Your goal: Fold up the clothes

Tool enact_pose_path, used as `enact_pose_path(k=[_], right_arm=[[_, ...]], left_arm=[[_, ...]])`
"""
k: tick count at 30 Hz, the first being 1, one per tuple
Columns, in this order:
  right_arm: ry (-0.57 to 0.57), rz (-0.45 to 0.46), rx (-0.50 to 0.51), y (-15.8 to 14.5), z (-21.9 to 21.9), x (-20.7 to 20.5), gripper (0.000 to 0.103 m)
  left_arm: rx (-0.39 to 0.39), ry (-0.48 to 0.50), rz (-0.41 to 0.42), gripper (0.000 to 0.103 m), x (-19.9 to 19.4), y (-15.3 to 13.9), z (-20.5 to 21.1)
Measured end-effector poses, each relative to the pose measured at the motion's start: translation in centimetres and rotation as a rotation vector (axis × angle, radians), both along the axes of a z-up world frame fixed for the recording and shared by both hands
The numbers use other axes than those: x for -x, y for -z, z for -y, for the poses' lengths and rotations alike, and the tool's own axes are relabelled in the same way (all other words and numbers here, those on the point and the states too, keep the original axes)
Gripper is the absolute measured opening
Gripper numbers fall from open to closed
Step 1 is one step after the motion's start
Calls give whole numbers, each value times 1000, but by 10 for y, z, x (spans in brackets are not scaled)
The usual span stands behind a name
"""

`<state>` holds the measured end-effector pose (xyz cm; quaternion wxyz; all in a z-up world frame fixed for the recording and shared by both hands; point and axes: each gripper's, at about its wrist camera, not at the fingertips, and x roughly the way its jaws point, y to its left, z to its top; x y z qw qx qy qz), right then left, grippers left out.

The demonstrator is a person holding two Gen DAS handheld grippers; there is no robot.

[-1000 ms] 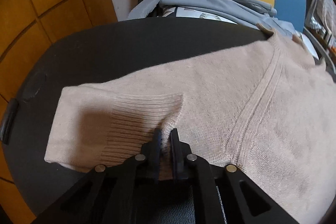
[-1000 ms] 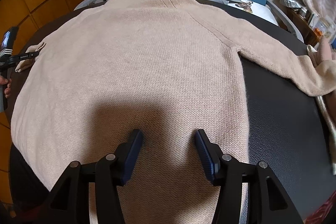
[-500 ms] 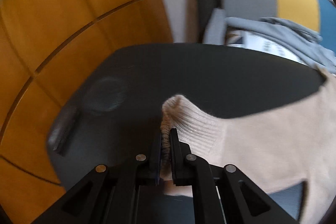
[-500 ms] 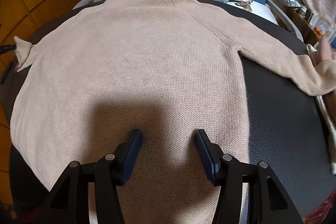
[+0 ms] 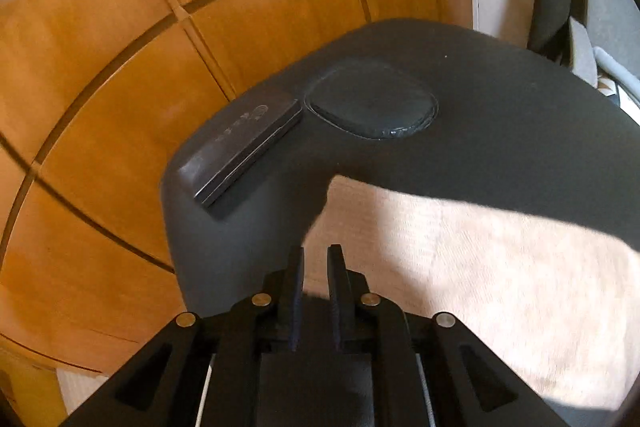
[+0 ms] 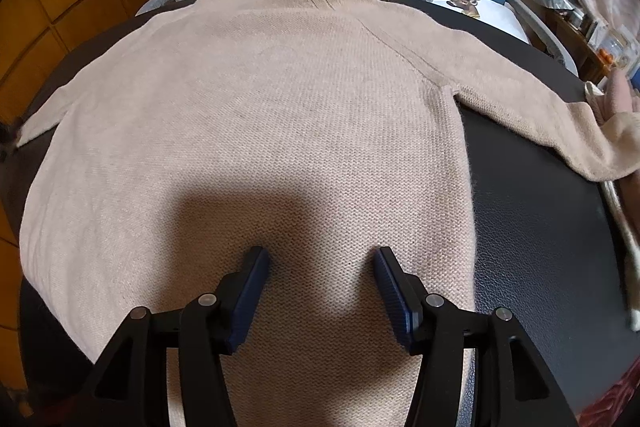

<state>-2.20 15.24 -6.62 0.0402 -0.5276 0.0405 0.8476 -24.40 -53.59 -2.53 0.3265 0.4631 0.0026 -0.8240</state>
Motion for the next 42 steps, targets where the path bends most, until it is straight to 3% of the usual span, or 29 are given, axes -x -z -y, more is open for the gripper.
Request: enact_pose_path(k=[3, 5, 8, 13, 16, 18, 20, 23, 27, 29, 31, 37, 40, 42], right_arm=[[-2, -15, 11, -4, -4, -1, 58], [20, -82, 54, -13, -11, -3, 58], [9, -140, 67, -20, -14, 5, 58], [-18, -128, 7, -6, -10, 32, 54], [1, -121, -5, 4, -13, 34, 56], [14, -128, -10, 4, -11, 29, 56], [19, -130, -28, 5, -7, 18, 56], [47, -138, -14, 6, -5, 0, 56], [-24, -140, 31, -2, -4, -1, 57], [-27, -220, 115, -23, -26, 9, 57], [-8, -265, 69, -39, -44, 37, 57], [-29, -238, 37, -49, -76, 172, 55], [-96, -197, 15, -39, -66, 222, 35], [-111, -149, 24, -27, -62, 243, 29]], left_arm=[[67, 57, -92, 11, -23, -16, -40], [70, 139, -162, 12, -36, -30, -78], [-32, 338, -223, 16, -57, -42, -165], [-173, 635, -141, 18, -99, -19, -322], [-138, 697, -21, 18, -112, 17, -389], [80, 719, -64, 18, -127, 26, -418], [198, 754, -44, 18, -124, 35, -425], [216, 799, -39, 18, -114, 35, -420], [108, 792, -13, 18, -98, 25, -398], [22, 768, -31, 18, -88, 15, -401], [-19, 752, -59, 18, -73, 6, -408], [84, 758, -57, 18, -1, 6, -435], [135, 764, -47, 18, 27, 16, -447], [156, 755, 6, 18, 43, 30, -456]])
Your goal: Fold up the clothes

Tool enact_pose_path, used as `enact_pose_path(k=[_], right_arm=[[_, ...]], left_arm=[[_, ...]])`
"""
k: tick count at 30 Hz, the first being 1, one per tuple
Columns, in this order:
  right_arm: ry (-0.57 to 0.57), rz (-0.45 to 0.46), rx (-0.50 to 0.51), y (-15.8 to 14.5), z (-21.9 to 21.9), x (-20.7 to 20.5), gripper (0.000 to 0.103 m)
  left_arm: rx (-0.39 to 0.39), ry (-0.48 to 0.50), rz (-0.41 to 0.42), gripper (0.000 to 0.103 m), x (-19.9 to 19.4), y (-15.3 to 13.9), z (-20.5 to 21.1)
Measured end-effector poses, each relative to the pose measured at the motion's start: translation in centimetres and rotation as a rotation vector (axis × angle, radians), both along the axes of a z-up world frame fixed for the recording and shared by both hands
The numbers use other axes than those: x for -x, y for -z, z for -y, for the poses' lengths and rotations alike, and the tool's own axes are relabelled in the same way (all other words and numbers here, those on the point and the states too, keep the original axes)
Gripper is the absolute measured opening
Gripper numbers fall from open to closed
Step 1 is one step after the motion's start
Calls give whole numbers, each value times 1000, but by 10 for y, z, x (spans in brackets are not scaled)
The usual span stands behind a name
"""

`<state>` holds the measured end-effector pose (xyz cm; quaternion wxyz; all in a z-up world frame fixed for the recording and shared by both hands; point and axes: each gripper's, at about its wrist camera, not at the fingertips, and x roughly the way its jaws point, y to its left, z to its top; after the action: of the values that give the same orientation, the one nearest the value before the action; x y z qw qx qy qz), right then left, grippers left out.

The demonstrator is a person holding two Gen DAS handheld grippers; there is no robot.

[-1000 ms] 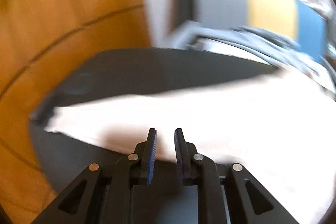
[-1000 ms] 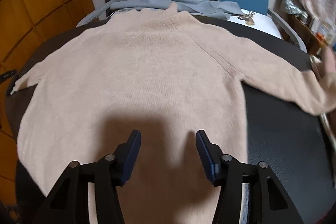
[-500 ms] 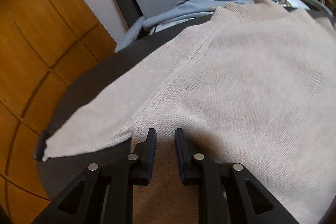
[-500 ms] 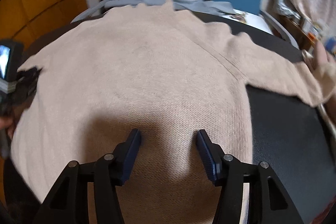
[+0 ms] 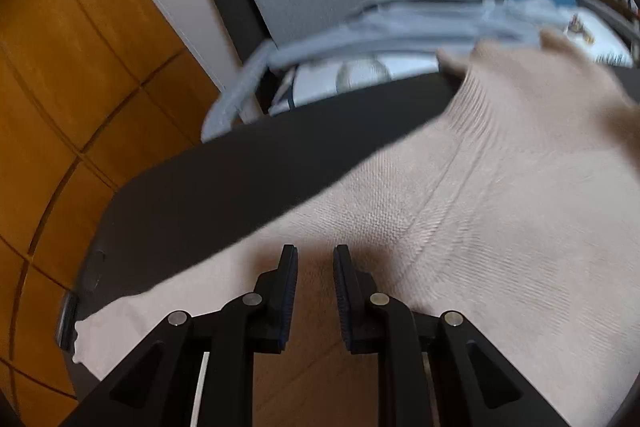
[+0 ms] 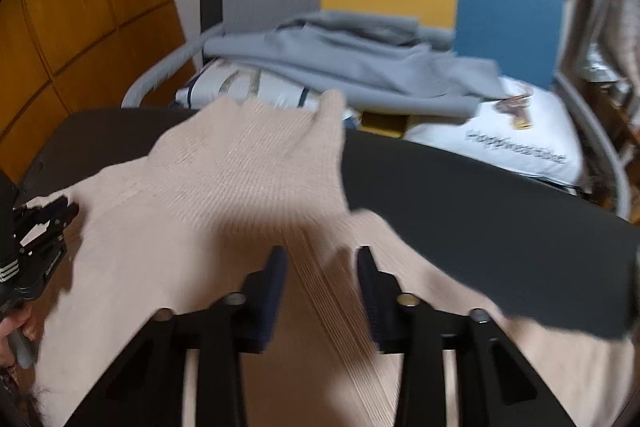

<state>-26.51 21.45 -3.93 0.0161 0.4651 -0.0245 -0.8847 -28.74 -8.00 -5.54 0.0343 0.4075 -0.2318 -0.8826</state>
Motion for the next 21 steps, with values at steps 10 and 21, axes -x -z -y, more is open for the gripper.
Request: enact_pose_path(k=[10, 21], right_arm=[[266, -64, -52, 32, -38, 15, 29], [167, -99, 23, -11, -36, -54, 45]], left_arm=[[184, 51, -91, 9, 41, 16, -32], [-37, 58, -24, 18, -34, -16, -23]])
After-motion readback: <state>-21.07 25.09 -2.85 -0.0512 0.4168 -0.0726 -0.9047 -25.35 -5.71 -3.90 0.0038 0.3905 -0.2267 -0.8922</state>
